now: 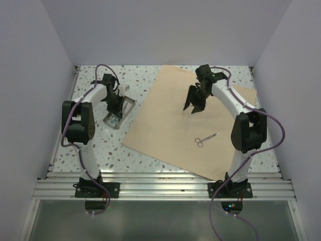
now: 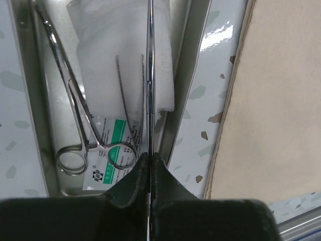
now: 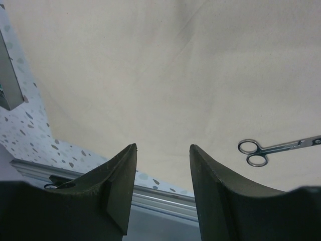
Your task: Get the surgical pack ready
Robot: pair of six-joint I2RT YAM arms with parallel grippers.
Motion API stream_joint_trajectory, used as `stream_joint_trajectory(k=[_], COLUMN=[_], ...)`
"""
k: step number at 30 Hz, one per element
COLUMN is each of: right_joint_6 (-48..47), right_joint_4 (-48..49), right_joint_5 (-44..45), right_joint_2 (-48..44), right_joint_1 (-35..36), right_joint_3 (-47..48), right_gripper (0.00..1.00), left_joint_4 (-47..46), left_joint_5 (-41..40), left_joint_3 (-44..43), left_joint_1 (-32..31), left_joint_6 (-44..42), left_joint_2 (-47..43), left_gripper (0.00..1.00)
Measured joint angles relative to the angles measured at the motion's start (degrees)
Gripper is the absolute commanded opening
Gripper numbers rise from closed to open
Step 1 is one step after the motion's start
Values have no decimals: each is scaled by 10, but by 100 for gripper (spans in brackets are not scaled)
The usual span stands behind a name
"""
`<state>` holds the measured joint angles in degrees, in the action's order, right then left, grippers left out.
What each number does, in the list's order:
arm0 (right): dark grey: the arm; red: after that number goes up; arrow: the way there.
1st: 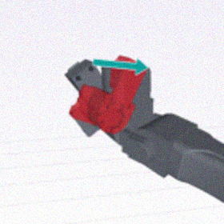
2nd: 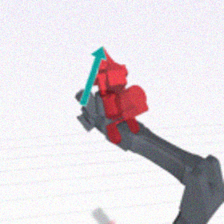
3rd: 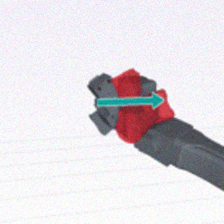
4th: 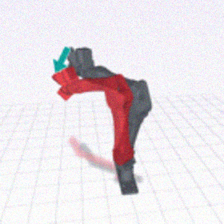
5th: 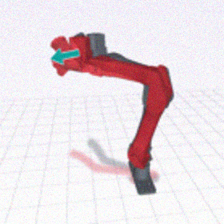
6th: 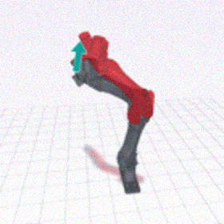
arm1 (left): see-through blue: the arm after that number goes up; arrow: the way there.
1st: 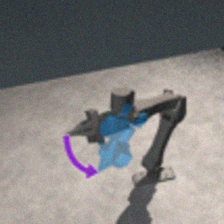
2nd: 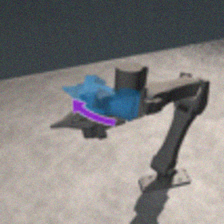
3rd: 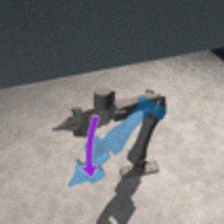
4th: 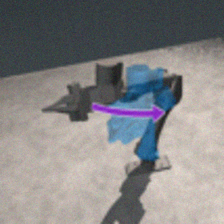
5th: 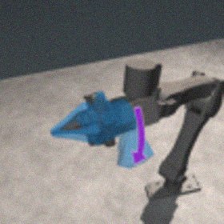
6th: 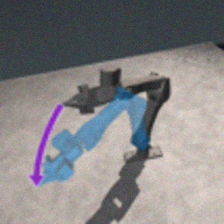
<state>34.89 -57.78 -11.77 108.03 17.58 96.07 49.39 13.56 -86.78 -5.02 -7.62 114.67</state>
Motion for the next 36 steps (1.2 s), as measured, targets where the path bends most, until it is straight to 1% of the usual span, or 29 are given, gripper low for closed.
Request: stream_joint_trajectory(k=[1,3,4,6,7,8,12,16,21,26,28,29,33,36], right_joint_6=[0,0,1,1,2,2,8,26,61,85,94,99,110,113], right_joint_4=[0,0,0,-1,-1,-2,-10,-20,-21,-24,-18,-17,-7,8], right_joint_5=[0,0,0,1,1,2,11,41,75,111,118,123,133,145], right_joint_2=[2,5,5,5,5,5,6,6,-5,-29,-47,-57,-72,-72], right_joint_1=[0,0,0,0,0,0,0,-5,-47,-97,-99,-98,-96,-99], right_joint_3=[0,0,0,0,0,0,0,-17,-107,-191,-216,-227,-252,-261], right_gripper=[50,50,51,51,51,51,52,49,47,51,51,52,52,51], left_joint_4=[0,2,5,7,9,10,10,5,-3,-36,-62,-71,-119,-137], left_joint_5=[12,24,25,15,10,2,-36,-67,-72,-44,-29,-18,45,69], left_joint_3=[0,0,-1,-4,-6,-10,-32,-50,-53,-52,-37,-30,-4,4], left_joint_1=[2,4,5,5,5,5,5,5,-2,-48,-75,-87,-121,-134], left_joint_6=[0,-2,-2,3,5,8,28,55,83,107,120,129,159,169], left_joint_2=[5,14,19,24,24,24,22,2,-43,-59,-64,-66,-73,-83], left_gripper=[9,22,30,35,43,45,45,45,43,43,37,36,37,40])
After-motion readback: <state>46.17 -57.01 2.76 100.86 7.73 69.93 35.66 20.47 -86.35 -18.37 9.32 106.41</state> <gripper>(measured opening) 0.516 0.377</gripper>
